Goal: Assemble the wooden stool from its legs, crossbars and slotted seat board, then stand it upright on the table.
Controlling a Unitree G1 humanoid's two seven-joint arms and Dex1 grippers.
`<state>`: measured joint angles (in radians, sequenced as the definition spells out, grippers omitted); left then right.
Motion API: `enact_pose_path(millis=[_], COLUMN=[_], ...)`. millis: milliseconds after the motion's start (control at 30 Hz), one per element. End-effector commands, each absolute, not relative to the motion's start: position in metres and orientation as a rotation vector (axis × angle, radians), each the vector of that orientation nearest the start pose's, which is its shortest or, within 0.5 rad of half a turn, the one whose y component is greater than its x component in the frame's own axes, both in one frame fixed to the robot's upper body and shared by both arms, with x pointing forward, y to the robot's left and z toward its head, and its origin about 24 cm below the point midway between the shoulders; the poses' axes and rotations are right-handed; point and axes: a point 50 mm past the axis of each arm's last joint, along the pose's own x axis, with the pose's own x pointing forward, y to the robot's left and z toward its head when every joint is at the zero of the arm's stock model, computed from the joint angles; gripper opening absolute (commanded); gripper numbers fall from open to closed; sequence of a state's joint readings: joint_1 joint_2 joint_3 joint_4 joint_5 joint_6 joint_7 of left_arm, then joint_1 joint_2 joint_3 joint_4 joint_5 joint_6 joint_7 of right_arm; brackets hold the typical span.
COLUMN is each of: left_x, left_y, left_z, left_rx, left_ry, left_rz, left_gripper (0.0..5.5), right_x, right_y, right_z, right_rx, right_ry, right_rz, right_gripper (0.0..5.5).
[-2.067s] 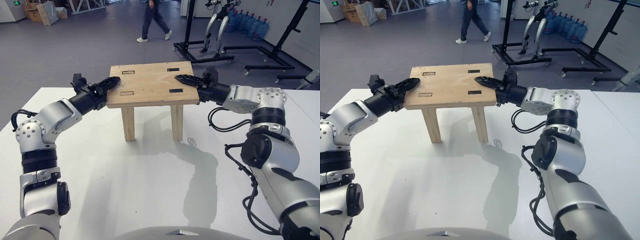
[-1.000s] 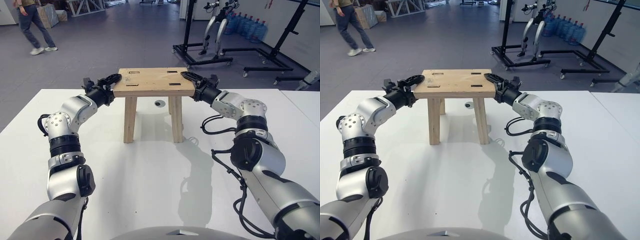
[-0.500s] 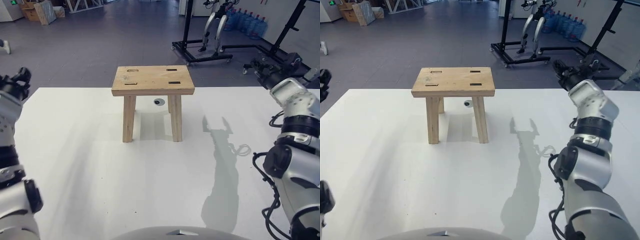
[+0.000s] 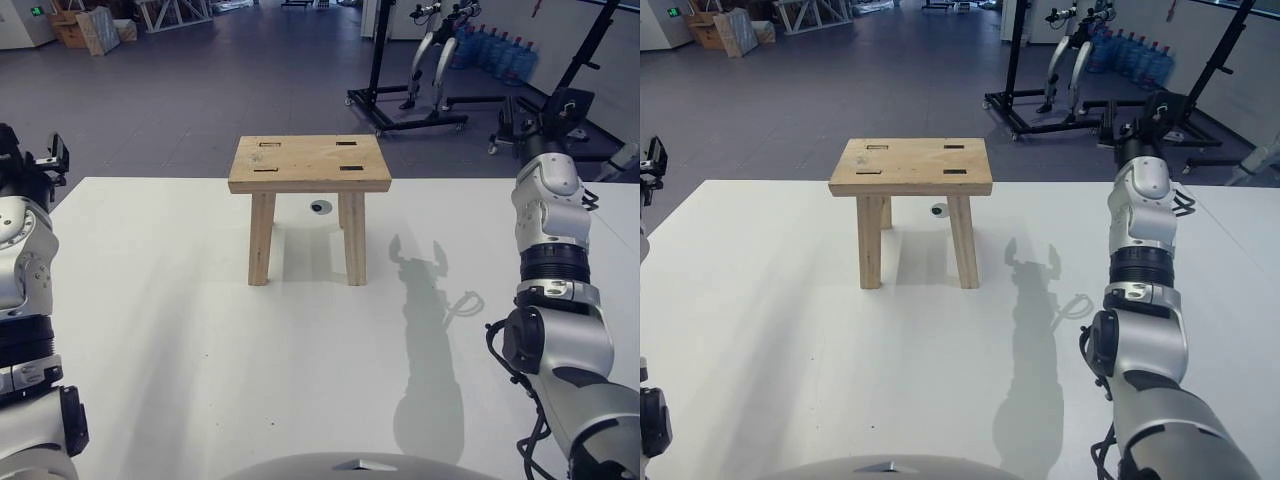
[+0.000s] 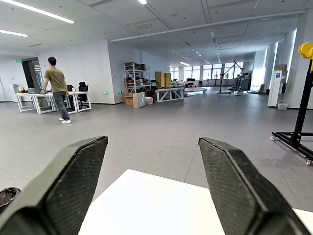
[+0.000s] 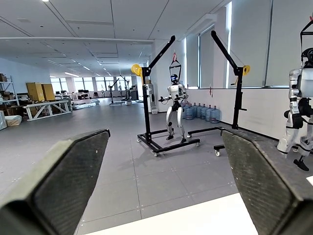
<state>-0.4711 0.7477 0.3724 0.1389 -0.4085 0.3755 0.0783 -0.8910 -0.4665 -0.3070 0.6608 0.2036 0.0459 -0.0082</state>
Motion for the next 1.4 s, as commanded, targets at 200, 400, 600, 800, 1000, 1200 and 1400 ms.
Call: enact_pose_path(millis=[200,400,600,800,1000,1200,1400], left_x=[0.303,0.307,0.308,0.31,0.313,0.316,0.319], left_y=[0.337,0.333,0.332,0.329,0.325,0.321,0.315], left_z=[0.222,0.221,0.22,0.219,0.219,0.219,0.219], left_rx=[0.12,0.113,0.102,0.099,0.11,0.105,0.115], left_ry=[-0.183,-0.18,-0.175,-0.175,-0.175,-0.163,-0.149], left_rz=[0.418,0.426,0.429,0.435,0.441,0.43,0.397], left_gripper=[3.41,3.41,3.41,3.41,3.41,3.41,3.41], right_x=[0.377,0.379,0.38,0.382,0.384,0.384,0.384], right_y=[-0.277,-0.275,-0.273,-0.273,-0.269,-0.267,-0.266], right_z=[0.207,0.205,0.202,0.201,0.199,0.198,0.197], right_rx=[0.002,0.011,0.011,0.009,0.005,0.007,0.008], right_ry=[-0.272,-0.271,-0.266,-0.263,-0.261,-0.263,-0.263], right_rz=[-0.297,-0.291,-0.29,-0.292,-0.289,-0.285,-0.285], right_gripper=[4.2,4.2,4.2,4.2,4.2,4.2,4.2])
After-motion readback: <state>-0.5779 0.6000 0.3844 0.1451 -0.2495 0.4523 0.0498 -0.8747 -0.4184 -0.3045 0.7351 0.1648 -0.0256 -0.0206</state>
